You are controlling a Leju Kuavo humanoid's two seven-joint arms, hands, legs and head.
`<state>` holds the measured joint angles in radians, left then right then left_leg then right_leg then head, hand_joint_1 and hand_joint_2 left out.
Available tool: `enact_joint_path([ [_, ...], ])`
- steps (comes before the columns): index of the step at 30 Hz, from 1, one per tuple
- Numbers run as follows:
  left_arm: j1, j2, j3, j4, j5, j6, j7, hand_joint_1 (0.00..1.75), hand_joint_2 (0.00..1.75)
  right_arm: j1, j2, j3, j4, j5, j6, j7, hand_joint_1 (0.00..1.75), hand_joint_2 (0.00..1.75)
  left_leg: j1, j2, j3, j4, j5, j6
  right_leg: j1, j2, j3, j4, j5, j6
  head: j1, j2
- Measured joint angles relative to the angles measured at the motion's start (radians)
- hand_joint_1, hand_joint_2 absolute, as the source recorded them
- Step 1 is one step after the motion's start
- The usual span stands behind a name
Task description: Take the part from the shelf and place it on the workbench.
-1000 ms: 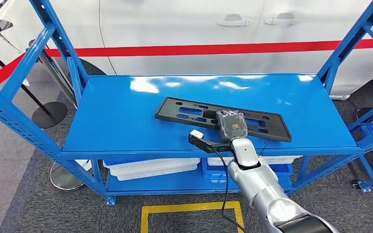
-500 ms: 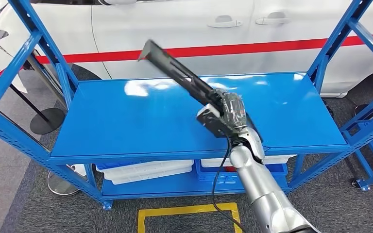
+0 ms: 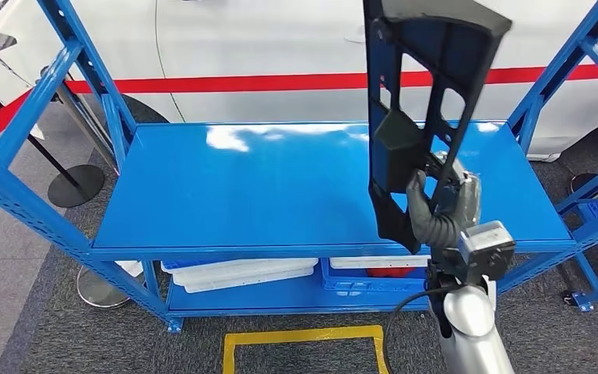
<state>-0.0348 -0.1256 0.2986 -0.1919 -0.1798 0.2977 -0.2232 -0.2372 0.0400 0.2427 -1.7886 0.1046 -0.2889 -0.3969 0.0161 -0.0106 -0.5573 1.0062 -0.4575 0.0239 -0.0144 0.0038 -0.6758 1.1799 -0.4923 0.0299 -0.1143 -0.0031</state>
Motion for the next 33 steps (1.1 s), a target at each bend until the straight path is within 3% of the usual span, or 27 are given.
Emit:
enact_joint_path([
  [1, 0.000, 0.000, 0.002, 0.000, 0.003, 0.002, -0.001, 0.00, 0.00, 0.018, -0.011, -0.006, -0.020, -0.007, 0.000, -0.013, 1.75, 1.75, -0.002, 0.000, 0.001, 0.003, -0.004, -0.004, 0.000, -0.001, 0.033, -0.070, 0.028, -0.002, 0.000, 0.000],
  [3, -0.002, 0.000, 0.009, 0.000, 0.010, 0.007, -0.002, 0.00, 0.00, 0.051, -0.028, -0.018, -0.051, -0.020, -0.004, -0.039, 1.75, 1.75, -0.005, 0.000, 0.000, 0.008, -0.011, -0.014, 0.002, -0.001, 0.068, -0.148, 0.051, -0.012, 0.000, 0.000],
  [7, -0.002, 0.000, 0.026, 0.000, 0.022, 0.015, 0.002, 0.00, 0.00, 0.115, -0.050, -0.039, -0.087, -0.062, -0.017, -0.096, 1.75, 1.75, -0.005, 0.002, -0.004, 0.024, -0.028, -0.034, 0.005, -0.001, 0.067, -0.154, 0.055, -0.037, 0.000, 0.000],
  [9, -0.003, 0.000, 0.029, 0.000, 0.021, 0.018, 0.000, 0.00, 0.00, 0.137, -0.056, -0.043, -0.102, -0.091, -0.018, -0.128, 1.75, 1.75, -0.004, 0.004, -0.034, 0.105, -0.089, -0.041, 0.003, -0.004, 0.066, -0.157, 0.058, -0.048, 0.000, 0.000],
  [11, -0.002, 0.000, 0.032, 0.000, 0.020, 0.023, -0.003, 0.00, 0.00, 0.159, -0.065, -0.045, -0.112, -0.117, -0.015, -0.153, 1.75, 1.75, -0.004, 0.005, -0.083, 0.237, -0.158, -0.044, 0.006, -0.007, 0.062, -0.157, 0.059, -0.053, 0.000, 0.000],
  [12, -0.002, -0.001, 0.034, 0.000, 0.021, 0.026, -0.002, 0.00, 0.00, 0.170, -0.070, -0.045, -0.114, -0.125, -0.013, -0.162, 1.75, 1.75, -0.004, 0.005, -0.098, 0.282, -0.174, -0.044, 0.009, -0.008, 0.060, -0.156, 0.060, -0.055, 0.000, 0.000],
  [13, -0.001, -0.001, 0.037, 0.000, 0.021, 0.028, -0.001, 0.00, 0.00, 0.180, -0.075, -0.045, -0.116, -0.131, -0.012, -0.171, 1.75, 1.75, -0.004, 0.005, -0.096, 0.292, -0.172, -0.041, 0.011, -0.008, 0.058, -0.155, 0.062, -0.057, 0.000, 0.000],
  [14, -0.001, -0.001, 0.039, 0.000, 0.021, 0.031, -0.001, 0.00, 0.00, 0.190, -0.078, -0.045, -0.118, -0.136, -0.011, -0.180, 1.75, 1.75, -0.006, 0.005, -0.074, 0.259, -0.151, -0.036, 0.014, -0.008, 0.056, -0.155, 0.064, -0.059, 0.000, 0.000],
  [17, -0.003, 0.000, 0.047, 0.000, 0.027, 0.035, -0.006, 0.00, 0.00, 0.215, -0.087, -0.044, -0.130, -0.159, 0.000, -0.210, 1.75, 1.75, -0.016, -0.002, 0.042, 0.052, -0.072, -0.009, 0.019, -0.004, 0.053, -0.154, 0.073, -0.056, 0.000, 0.000],
  [18, -0.003, 0.000, 0.049, 0.000, 0.030, 0.035, -0.011, 0.00, 0.00, 0.224, -0.091, -0.043, -0.134, -0.173, 0.009, -0.222, 1.75, 1.75, -0.020, -0.005, 0.062, 0.013, -0.061, -0.004, 0.019, -0.003, 0.051, -0.154, 0.077, -0.051, 0.000, 0.000],
  [20, -0.001, -0.002, 0.054, 0.000, 0.039, 0.035, -0.022, 0.00, 0.00, 0.249, -0.099, -0.041, -0.142, -0.211, 0.034, -0.250, 1.75, 1.75, -0.026, -0.006, 0.067, -0.004, -0.051, -0.001, 0.015, -0.001, 0.047, -0.157, 0.088, -0.037, 0.000, 0.000],
  [22, 0.003, -0.007, 0.060, 0.001, 0.048, 0.035, -0.030, 0.00, 0.00, 0.283, -0.105, -0.039, -0.154, -0.245, 0.059, -0.278, 1.75, 1.75, -0.020, 0.005, 0.060, -0.019, -0.032, 0.003, 0.016, 0.004, 0.042, -0.156, 0.088, -0.026, 0.000, 0.000],
  [24, 0.007, -0.014, 0.069, 0.002, 0.057, 0.039, -0.033, 0.00, 0.00, 0.314, -0.111, -0.040, -0.166, -0.261, 0.071, -0.293, 1.75, 1.75, -0.013, 0.023, 0.047, -0.034, -0.009, 0.012, 0.012, 0.006, 0.017, -0.099, 0.026, -0.015, 0.000, 0.000],
  [26, 0.007, -0.019, 0.077, 0.002, 0.065, 0.045, -0.029, 0.00, 0.00, 0.350, -0.114, -0.046, -0.176, -0.256, 0.075, -0.297, 1.75, 1.75, -0.013, 0.040, 0.029, -0.034, 0.006, 0.017, 0.002, 0.003, -0.021, 0.024, -0.066, -0.002, 0.000, 0.000],
  [27, 0.008, -0.021, 0.080, 0.002, 0.069, 0.049, -0.025, 0.00, 0.00, 0.372, -0.114, -0.052, -0.180, -0.248, 0.077, -0.298, 1.75, 1.75, -0.013, 0.048, 0.018, -0.031, 0.011, 0.016, -0.002, 0.003, -0.032, 0.080, -0.089, 0.006, 0.001, 0.000],
  [28, 0.008, -0.024, 0.084, 0.002, 0.072, 0.053, -0.021, 0.00, 0.00, 0.393, -0.114, -0.059, -0.184, -0.241, 0.079, -0.298, 1.75, 1.75, -0.013, 0.057, 0.008, -0.027, 0.016, 0.014, -0.006, 0.001, -0.029, 0.108, -0.091, 0.012, 0.000, 0.000],
  [29, 0.008, -0.026, 0.089, 0.002, 0.075, 0.057, -0.018, 0.00, 0.00, 0.411, -0.114, -0.066, -0.187, -0.234, 0.082, -0.298, 1.75, 1.75, -0.012, 0.067, -0.003, -0.020, 0.019, 0.012, -0.011, -0.002, -0.010, 0.101, -0.074, 0.018, 0.000, 0.000],
  [31, 0.008, -0.031, 0.096, 0.002, 0.076, 0.064, -0.011, 0.00, 0.00, 0.440, -0.112, -0.081, -0.194, -0.224, 0.085, -0.298, 1.75, 1.75, -0.010, 0.087, -0.024, -0.002, 0.022, 0.005, -0.019, -0.031, 0.079, -0.016, -0.032, 0.029, 0.000, 0.000],
  [33, 0.009, -0.033, 0.100, 0.002, 0.076, 0.068, -0.003, 0.00, 0.00, 0.463, -0.108, -0.095, -0.201, -0.216, 0.091, -0.298, 1.75, 1.75, -0.013, 0.103, -0.035, 0.015, 0.023, -0.006, -0.016, -0.071, 0.151, -0.125, -0.021, 0.021, 0.000, 0.000],
])
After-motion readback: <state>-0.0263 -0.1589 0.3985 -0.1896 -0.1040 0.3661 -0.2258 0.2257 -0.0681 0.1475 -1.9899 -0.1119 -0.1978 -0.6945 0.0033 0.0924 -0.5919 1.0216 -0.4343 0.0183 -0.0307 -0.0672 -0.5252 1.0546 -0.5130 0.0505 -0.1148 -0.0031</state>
